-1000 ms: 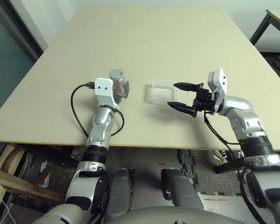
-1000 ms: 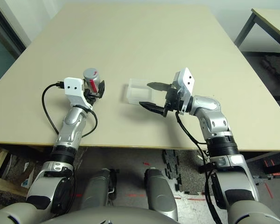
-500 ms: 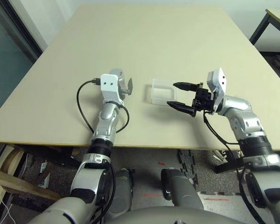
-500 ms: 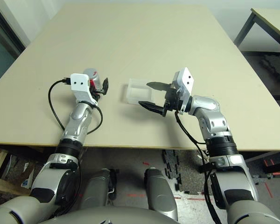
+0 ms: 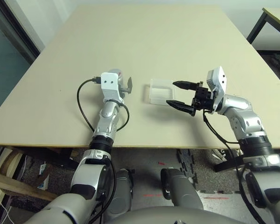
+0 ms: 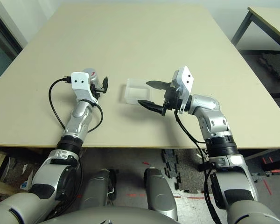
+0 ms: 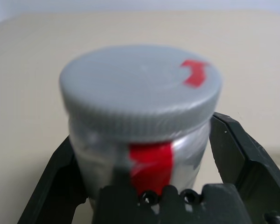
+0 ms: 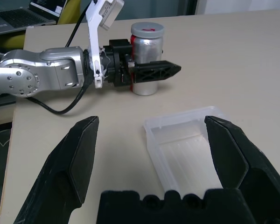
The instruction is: Pour the medicine from the bottle into the box.
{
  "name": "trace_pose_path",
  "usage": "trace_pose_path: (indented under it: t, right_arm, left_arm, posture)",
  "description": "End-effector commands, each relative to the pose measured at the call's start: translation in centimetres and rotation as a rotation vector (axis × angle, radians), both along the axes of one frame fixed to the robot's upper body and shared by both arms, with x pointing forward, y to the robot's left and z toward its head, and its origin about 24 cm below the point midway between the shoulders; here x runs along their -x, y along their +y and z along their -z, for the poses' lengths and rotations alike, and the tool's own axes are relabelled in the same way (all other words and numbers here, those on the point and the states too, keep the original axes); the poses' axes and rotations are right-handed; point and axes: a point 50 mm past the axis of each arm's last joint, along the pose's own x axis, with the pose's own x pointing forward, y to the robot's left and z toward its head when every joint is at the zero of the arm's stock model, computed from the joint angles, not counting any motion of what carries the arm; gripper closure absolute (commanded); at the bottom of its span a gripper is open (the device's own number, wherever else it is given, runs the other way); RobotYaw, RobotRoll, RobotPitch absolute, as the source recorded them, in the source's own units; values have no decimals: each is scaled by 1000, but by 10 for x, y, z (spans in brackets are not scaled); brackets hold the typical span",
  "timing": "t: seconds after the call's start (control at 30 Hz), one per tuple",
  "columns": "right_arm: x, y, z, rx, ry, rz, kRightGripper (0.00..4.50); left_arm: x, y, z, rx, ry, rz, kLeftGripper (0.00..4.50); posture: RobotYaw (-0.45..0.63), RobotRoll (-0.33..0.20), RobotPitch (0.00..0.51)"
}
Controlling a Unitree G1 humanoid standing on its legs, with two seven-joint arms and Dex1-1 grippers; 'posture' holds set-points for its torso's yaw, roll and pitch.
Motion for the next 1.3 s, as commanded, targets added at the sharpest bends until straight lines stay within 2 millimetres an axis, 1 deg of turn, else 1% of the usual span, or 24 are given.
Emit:
trace_pose_path:
  t: [0.03,0.07,0.13,0.17,0.5,0.63,0.8,0.93,1.03,1.13,1.3]
  right_arm:
    - [2,1,1,10,3,-5,0]
    - [2,2,1,9,3,-5,0]
    - [1,2,1,9,3,-5,0]
    - [1,2,1,10,3,-6,0]
    - [-2,5,-3,-2,-3,-7,0]
    - [-6,9,-13,-37,-4,-3,0]
    - [-11,15,-24,-65,21,-29,0]
    - [-17,21,-31,-50,49,-60,0]
    - [-23,26,-38,-42,72,-86,0]
    - [-28,30,-42,-25,90,-101,0]
    - [-37,42,-48,14,138,-129,0]
  left_arm:
    - [-1,3,2,-26,0,-11,634]
    - [-1,4,1,-28,-1,-13,936]
    - [-1,5,1,-29,-3,-16,1741]
    - [-1,5,1,-29,-3,-17,1857]
    - [1,10,4,-12,27,10,1853]
    - [3,0,-3,106,90,222,1853]
    - [10,-6,-16,118,152,480,1853]
    - [17,-8,-27,94,200,667,1853]
    - [19,-7,-33,60,229,764,1853]
    - [19,-8,-37,43,246,824,1853]
    - [17,-16,-46,-31,201,918,1853]
  posture:
    - [-143,0,120]
    - [-142,0,120]
    - [-140,0,121]
    - [-139,0,122]
    - [-136,0,120]
    - [-136,0,120]
    - [-138,0,121]
    - [-143,0,116]
    - [-146,0,113]
    - [-150,0,109]
    - [-159,0,102]
